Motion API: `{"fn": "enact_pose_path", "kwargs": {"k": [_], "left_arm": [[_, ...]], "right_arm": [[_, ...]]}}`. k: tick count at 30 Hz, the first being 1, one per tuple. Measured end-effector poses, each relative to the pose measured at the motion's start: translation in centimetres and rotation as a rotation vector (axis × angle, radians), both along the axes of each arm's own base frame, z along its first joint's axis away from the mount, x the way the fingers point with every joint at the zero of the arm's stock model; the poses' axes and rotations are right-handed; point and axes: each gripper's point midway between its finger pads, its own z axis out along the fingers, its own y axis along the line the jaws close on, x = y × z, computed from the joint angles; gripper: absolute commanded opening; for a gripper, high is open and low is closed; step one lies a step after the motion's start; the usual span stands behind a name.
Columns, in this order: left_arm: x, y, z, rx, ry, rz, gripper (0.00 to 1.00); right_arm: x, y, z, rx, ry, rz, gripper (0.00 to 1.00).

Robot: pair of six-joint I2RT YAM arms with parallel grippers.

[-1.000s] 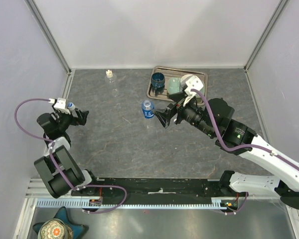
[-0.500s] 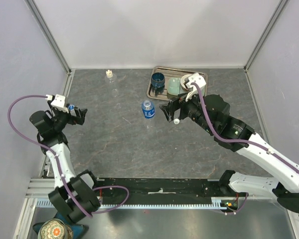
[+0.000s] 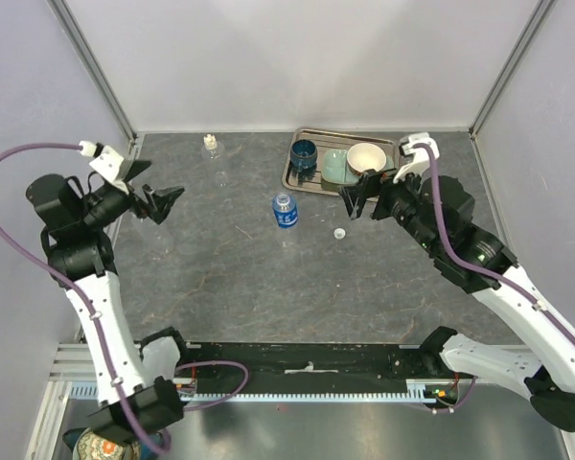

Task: Screw on the bottle caps
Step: Pick up the bottle cap from the center of the board.

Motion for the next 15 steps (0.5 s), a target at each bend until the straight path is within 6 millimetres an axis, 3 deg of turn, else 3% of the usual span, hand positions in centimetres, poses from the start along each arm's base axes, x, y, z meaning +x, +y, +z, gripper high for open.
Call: {"fn": "enact_pose_path", "kwargs": {"k": [5, 8, 11, 13, 15], "left_arm": [[-2.6, -9.3, 5.0, 0.007, -0.051, -0.303, 0.92], [-5.0, -17.2, 6.2, 0.015, -0.022, -0.54, 0.92], [-5.7, -22.9, 4.9, 0.06, 0.025, -0.669, 0.9], [-5.0, -25.3, 2.5, 0.101, 0.089, -0.69, 0.89], [-3.3, -27.9, -1.1, 0.169, 0.175, -0.69, 0.9]], "right_arm": [[-1.1, -1.7, 2.3, 0.049, -0.041, -0.034, 0.98], [-1.8, -3.0, 3.6, 0.074, -0.068, -0.067, 0.98], [-2.3, -4.4, 4.8, 0.1, -0.099, -0.108, 0.98], [-2.8, -5.6, 5.5, 0.115, -0.119, -0.145, 0.98], [-3.3, -7.1, 6.1, 0.131, -0.139, -0.189, 0.97]]}}
